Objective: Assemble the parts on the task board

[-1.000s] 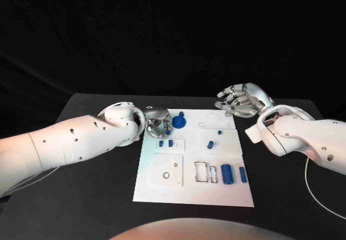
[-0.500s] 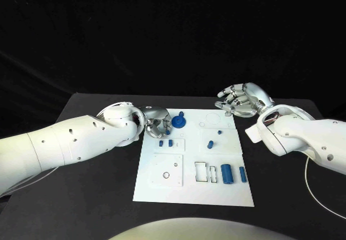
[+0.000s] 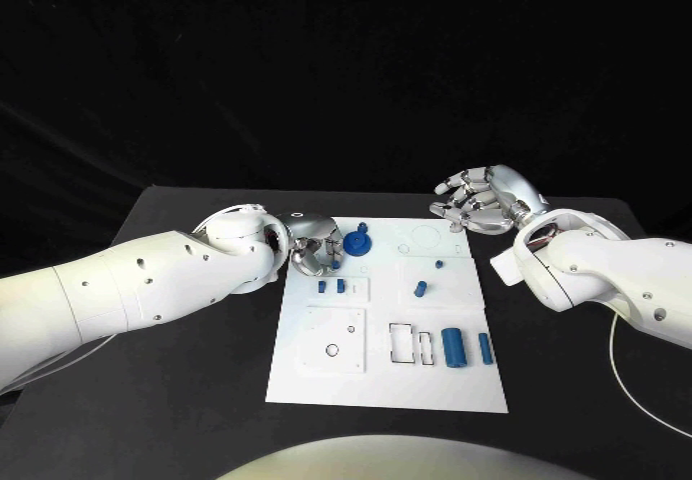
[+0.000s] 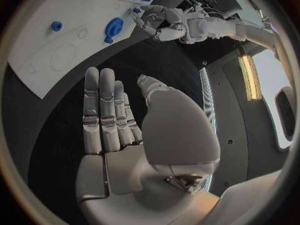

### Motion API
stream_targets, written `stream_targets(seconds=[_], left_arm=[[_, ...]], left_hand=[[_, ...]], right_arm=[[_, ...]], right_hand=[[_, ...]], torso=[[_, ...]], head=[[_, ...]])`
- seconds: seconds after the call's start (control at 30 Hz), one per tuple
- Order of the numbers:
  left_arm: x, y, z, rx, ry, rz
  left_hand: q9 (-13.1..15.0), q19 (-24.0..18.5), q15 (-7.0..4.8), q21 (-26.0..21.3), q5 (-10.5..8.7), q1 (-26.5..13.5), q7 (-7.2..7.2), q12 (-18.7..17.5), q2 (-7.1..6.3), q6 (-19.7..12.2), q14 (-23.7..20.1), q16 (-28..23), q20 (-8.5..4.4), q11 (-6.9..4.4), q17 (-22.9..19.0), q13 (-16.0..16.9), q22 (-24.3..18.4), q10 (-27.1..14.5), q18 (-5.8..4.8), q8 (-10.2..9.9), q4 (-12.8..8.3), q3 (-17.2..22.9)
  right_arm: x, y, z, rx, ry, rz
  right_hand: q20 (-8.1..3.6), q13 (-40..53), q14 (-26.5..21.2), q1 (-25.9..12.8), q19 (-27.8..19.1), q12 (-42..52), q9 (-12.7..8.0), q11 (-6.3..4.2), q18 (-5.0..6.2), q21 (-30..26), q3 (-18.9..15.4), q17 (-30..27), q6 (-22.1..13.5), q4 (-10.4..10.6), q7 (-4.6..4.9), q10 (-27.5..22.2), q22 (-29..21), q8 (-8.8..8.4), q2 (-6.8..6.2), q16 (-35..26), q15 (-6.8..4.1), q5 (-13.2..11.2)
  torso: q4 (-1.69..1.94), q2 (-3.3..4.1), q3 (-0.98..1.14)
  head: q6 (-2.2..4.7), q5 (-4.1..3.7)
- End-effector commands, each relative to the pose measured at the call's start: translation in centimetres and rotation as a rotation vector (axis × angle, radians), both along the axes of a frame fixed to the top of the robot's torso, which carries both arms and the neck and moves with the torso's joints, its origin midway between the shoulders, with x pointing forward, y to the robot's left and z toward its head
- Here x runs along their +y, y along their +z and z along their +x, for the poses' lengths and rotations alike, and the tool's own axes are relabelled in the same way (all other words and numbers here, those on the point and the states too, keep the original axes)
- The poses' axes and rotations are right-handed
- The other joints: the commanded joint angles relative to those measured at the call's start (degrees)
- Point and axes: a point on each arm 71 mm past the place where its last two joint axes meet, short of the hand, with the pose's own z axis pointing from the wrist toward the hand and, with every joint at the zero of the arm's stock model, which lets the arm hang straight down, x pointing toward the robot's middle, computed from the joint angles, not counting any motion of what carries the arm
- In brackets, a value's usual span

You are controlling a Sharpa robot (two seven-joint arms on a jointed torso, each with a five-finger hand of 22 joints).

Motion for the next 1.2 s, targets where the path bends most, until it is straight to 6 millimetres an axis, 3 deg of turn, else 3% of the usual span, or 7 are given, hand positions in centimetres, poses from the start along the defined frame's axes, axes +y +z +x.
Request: stream_targets(seconds=[0.03, 0.4, 0.77, 1.03, 1.07, 1.2], left_arm=[[-0.1, 0.1, 0.0, -0.003, -0.002, -0.010], [0.1, 0.1, 0.1, -0.008, 0.009, -0.014], [0.3, 0.2, 0.1, -0.014, 0.014, -0.025], [0.9, 1.0, -0.2, 0.020, 0.035, -0.079], [1.1, 1.1, -0.2, 0.025, 0.040, -0.086], [2.6, 2.0, -0.3, 0.086, 0.096, -0.155]], left_hand=[[0.0, 0.1, 0.31, -0.3, -0.08, -0.4, 0.13, -0.1, 0.09, -0.4, 0.0, 0.3, 0.41, 0.13, -0.1, 0.2, 0.0, -0.5, -0.18, -0.6, -0.1, -0.2], [-0.7, 0.0, 0.49, -0.3, -0.06, -0.6, -0.33, 0.1, -0.13, -4.3, -0.1, 0.4, 0.59, 0.34, -0.4, 0.9, -0.2, -1.6, -0.14, -3.2, -0.1, -0.3], [-0.8, 0.0, 0.51, -0.4, -0.07, -0.6, -0.38, 0.1, -0.14, -4.5, -0.2, 0.4, 0.60, 0.36, -0.7, 1.0, -0.3, -1.7, -0.11, -3.3, -0.1, -0.3], [-0.9, -1.2, 0.86, -1.4, -0.17, -1.1, -0.42, -0.3, -0.55, -5.0, -1.2, -0.2, 0.71, 0.80, -2.8, 1.0, -2.0, -3.2, 0.20, -3.7, 0.2, -0.8], [-0.9, -1.2, 0.87, -1.5, -0.18, -1.1, -0.40, -0.3, -0.57, -5.0, -1.2, -0.2, 0.72, 0.82, -2.7, 1.0, -2.0, -3.3, 0.20, -3.7, 0.2, -0.9], [-0.9, -1.3, 0.93, -1.5, -0.15, -1.1, -0.34, -0.4, -0.47, -4.9, -1.3, -0.3, 0.77, 0.88, -3.0, 1.1, -2.2, -3.6, 0.21, -3.7, 0.2, -0.9]], right_arm=[[0.1, 0.0, 0.0, -0.004, 0.006, -0.005], [0.0, 0.0, 0.1, -0.004, 0.004, -0.006], [0.0, -0.1, 0.1, -0.006, 0.006, -0.007], [-0.5, -0.2, 0.3, 0.002, 0.037, -0.022], [-0.6, -0.2, 0.3, 0.004, 0.041, -0.025], [-0.9, -0.5, 0.3, 0.022, 0.078, -0.067]], right_hand=[[0.07, -0.1, -0.1, -0.5, 0.5, -0.2, 0.0, -0.08, 0.63, -0.4, 0.3, 0.1, -0.1, 0.0, 0.37, -0.3, -0.1, 0.38, -0.23, -0.2, 0.26, -0.3], [0.09, -0.2, 0.0, -0.5, 0.5, -0.2, 0.0, -0.06, 0.63, -0.5, 0.3, 0.2, -0.2, 0.0, 0.38, -0.4, -0.2, 0.44, -0.25, -0.4, 0.28, -0.3], [0.10, -0.3, 0.0, -0.5, 0.5, -0.2, 0.0, -0.05, 0.64, -0.6, 0.3, 0.2, -0.2, -0.1, 0.39, -0.4, -0.3, 0.47, -0.33, -0.6, 0.29, -0.3], [-0.13, -5.7, 1.0, 1.5, 1.7, -5.0, -0.4, -0.12, 0.70, -1.3, 1.9, 1.4, 2.0, -0.7, 0.12, -0.4, -1.7, 1.41, -1.83, -2.7, 0.16, -0.2], [-0.55, -8.8, 2.5, 1.7, 3.0, -7.9, -1.0, -0.38, 0.59, -0.7, 2.5, 2.1, 2.8, -0.8, 0.06, 1.1, -1.6, 1.08, -2.56, -2.4, 0.09, -0.3], [-1.30, -13.1, 5.7, 2.9, 5.3, -12.3, -2.1, -0.68, 0.67, 1.0, 4.2, 3.8, 4.7, -2.0, -0.40, 3.9, -0.8, 0.32, -3.23, -0.7, -0.89, -0.2]], torso=[[0.02, 0.02, 0.02], [0.00, 0.00, 0.02], [0.02, 0.02, -0.01], [-0.04, -0.04, -0.03], [-0.05, -0.09, -0.01], [0.02, -0.26, 0.15]], head=[[-0.02, -0.02], [-0.01, 0.00], [0.04, 0.00], [0.18, 0.00], [0.20, -0.06], [0.22, -0.05]])
